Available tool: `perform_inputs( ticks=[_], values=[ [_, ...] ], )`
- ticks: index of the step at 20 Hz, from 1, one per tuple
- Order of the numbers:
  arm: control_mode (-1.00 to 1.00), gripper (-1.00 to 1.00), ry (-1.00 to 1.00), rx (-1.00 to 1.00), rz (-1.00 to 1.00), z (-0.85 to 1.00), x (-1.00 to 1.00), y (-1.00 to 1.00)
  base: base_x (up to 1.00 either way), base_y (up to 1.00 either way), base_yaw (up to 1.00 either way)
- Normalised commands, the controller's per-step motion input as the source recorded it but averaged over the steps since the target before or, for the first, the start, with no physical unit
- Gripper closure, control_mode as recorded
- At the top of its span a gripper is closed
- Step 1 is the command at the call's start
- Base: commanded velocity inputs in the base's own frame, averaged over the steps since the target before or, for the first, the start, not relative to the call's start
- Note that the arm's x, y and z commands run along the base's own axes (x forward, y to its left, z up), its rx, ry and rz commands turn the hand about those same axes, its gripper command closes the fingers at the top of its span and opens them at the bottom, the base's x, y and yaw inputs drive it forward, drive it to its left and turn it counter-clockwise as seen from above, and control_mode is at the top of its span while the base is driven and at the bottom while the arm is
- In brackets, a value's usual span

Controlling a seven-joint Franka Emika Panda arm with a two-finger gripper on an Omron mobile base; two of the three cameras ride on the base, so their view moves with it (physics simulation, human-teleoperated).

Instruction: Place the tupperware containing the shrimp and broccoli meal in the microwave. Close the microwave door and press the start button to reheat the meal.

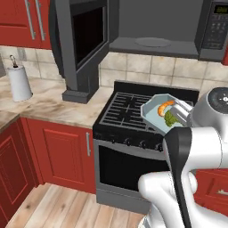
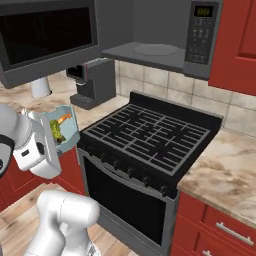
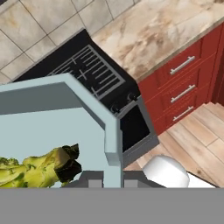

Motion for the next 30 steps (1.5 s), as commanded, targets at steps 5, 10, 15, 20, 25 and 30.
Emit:
perform_inputs(
  ticks=[5, 10, 15, 20, 25, 30],
  values=[
    [1.0, 1.0, 0.0, 0.0, 0.0, 0.0, 0.0, 0.0, 0.51, -0.09, 0.16],
    [1.0, 1.0, 0.0, 0.0, 0.0, 0.0, 0.0, 0.0, 0.51, -0.03, 0.09],
    [1.0, 1.0, 0.0, 0.0, 0.0, 0.0, 0.0, 0.0, 0.45, -0.01, 0.01],
    [1.0, 1.0, 0.0, 0.0, 0.0, 0.0, 0.0, 0.0, 0.23, 0.0, -0.01],
    [1.0, 1.0, 0.0, 0.0, 0.0, 0.0, 0.0, 0.0, 0.25, 0.01, -0.09],
    [1.0, 1.0, 0.0, 0.0, 0.0, 0.0, 0.0, 0.0, 0.3, 0.02, -0.16]
  ],
)
